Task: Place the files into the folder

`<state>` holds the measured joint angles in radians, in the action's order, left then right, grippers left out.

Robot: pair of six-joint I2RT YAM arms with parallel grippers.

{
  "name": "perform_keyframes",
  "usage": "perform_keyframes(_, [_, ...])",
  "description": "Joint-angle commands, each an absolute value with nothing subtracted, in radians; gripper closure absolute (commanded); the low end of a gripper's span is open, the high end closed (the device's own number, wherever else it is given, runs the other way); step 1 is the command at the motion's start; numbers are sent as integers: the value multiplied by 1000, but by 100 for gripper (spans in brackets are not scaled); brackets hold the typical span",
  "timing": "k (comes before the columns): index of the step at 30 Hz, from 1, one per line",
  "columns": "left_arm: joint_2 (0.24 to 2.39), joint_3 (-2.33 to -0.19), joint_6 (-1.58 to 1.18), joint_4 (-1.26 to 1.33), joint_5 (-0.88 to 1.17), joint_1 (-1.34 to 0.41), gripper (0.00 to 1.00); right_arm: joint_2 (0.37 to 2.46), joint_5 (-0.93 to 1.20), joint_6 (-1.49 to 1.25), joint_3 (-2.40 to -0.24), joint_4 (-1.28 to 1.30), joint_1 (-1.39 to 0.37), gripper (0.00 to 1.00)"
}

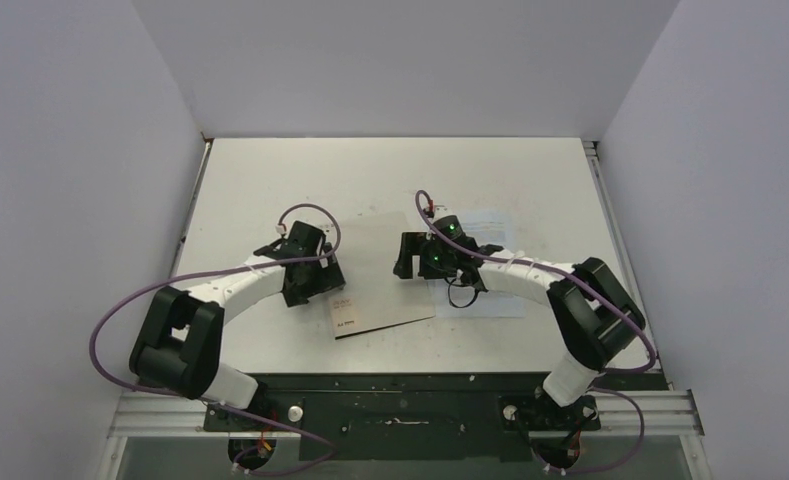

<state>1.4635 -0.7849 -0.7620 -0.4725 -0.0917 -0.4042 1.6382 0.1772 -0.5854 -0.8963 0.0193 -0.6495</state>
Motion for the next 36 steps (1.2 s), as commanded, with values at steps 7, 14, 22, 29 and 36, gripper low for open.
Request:
perform_keyframes(7, [1511, -848, -753, -404, -83, -418, 9, 1711, 283, -615, -940, -112, -597, 10])
perform_keyframes(14, [1547, -860, -752, -385, -69, -429, 9, 1755, 294, -627, -934, -134, -571, 10])
perform_keyframes(22, [1580, -878, -720, -347, -53, -438, 8, 1736, 193, -600, -877, -89, -543, 10])
perform_keyframes(29, [1641, -920, -695, -336, -49, -457, 8, 1673, 101, -576, -803, -54, -504, 10])
perform_keyframes(36, [1686, -954, -677, -315, -41, -495, 8, 1573, 41, -576, -694, -44, -458, 10])
